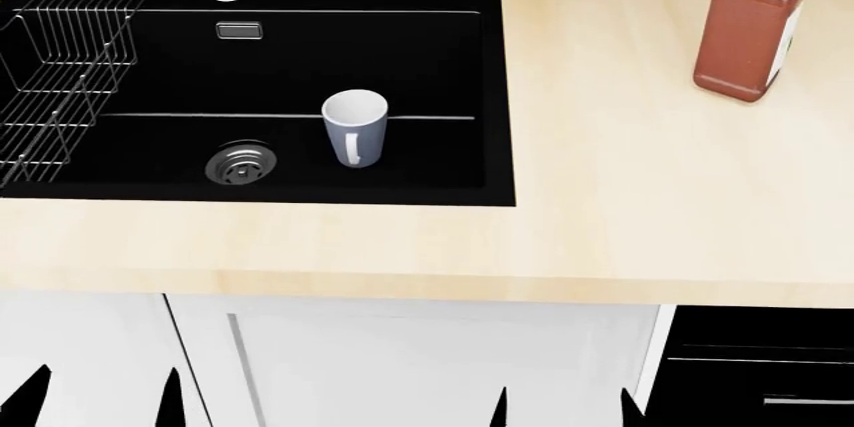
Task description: Turn on the sink faucet.
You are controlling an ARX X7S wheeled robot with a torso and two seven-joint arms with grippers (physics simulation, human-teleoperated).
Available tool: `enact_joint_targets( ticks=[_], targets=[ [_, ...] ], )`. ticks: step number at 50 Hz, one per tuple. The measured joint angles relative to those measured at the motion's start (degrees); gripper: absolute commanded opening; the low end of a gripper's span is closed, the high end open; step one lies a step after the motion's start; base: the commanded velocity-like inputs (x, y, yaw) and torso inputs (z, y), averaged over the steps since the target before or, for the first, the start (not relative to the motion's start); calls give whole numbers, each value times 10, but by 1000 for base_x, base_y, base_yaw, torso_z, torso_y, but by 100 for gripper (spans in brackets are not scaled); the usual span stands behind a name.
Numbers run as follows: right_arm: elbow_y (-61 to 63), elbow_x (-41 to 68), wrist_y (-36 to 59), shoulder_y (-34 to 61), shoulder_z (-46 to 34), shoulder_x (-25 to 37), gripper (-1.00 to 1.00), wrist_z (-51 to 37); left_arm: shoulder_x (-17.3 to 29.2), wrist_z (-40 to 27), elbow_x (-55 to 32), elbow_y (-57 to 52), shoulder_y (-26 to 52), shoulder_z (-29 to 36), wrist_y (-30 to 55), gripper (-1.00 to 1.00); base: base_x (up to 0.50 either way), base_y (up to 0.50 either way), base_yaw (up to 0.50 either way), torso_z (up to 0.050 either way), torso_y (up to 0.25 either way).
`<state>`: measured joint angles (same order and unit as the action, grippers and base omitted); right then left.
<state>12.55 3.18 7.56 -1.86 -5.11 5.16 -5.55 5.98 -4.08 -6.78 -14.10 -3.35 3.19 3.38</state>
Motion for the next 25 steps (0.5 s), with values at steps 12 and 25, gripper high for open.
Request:
enact_joint_targets(
  ticks=[12,25],
  targets=[
    [146,12,112,3,-1,25,100,-10,34,-14,-20,-155,12,-1,120,100,0,0,0,50,0],
    [288,32,254,44,9,50,100,-17,68,-26,-64,-291,62,-27,263,100,0,0,0,50,0]
  ],
)
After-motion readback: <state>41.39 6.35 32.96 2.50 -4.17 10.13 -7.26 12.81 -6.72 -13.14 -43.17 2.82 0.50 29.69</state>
